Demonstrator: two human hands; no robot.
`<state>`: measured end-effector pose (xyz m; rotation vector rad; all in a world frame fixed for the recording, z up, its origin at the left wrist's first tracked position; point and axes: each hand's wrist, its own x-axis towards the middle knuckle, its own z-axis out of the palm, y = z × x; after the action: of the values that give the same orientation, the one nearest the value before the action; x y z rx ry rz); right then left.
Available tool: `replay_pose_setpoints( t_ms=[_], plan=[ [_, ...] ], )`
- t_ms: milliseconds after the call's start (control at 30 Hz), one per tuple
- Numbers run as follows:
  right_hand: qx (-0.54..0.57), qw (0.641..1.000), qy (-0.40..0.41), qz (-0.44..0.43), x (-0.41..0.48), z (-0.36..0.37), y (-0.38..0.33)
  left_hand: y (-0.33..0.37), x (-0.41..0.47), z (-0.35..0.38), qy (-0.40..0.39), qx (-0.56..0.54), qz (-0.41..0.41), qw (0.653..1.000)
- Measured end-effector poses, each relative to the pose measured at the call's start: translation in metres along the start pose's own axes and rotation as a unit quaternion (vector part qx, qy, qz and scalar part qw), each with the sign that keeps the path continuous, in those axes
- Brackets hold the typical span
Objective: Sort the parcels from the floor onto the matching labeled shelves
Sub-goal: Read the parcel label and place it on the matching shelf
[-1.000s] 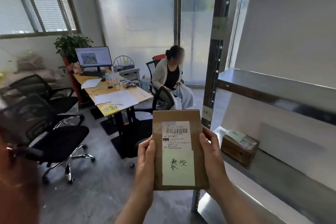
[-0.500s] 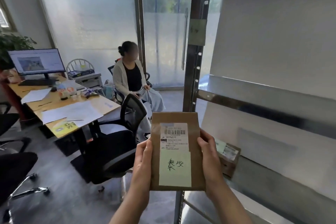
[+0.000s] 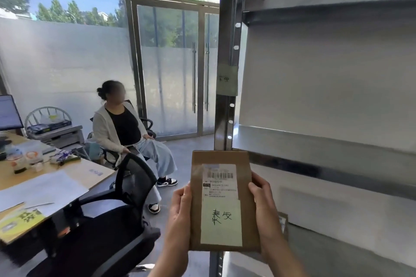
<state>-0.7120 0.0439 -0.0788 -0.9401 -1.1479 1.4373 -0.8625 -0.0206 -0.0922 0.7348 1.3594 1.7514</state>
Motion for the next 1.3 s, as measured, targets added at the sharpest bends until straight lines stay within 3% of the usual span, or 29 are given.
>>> replay_pose_setpoints(
  t_ms=[600,967,1300],
  plan=[
    [-0.024,0.984,0.175,-0.011,0.000,0.048,-0.022,0.022,0.075,-0.015,-0.155,-0.026,-0.045,0.987],
    [-0.016,0.983,0.183,-0.019,0.004,0.037,-0.032,0.025,0.067,-0.005,-0.175,-0.030,-0.050,0.983],
    [0.029,0.986,0.163,-0.023,-0.013,0.019,-0.076,0.046,0.045,0.010,-0.245,-0.062,0.014,0.967]
  ],
)
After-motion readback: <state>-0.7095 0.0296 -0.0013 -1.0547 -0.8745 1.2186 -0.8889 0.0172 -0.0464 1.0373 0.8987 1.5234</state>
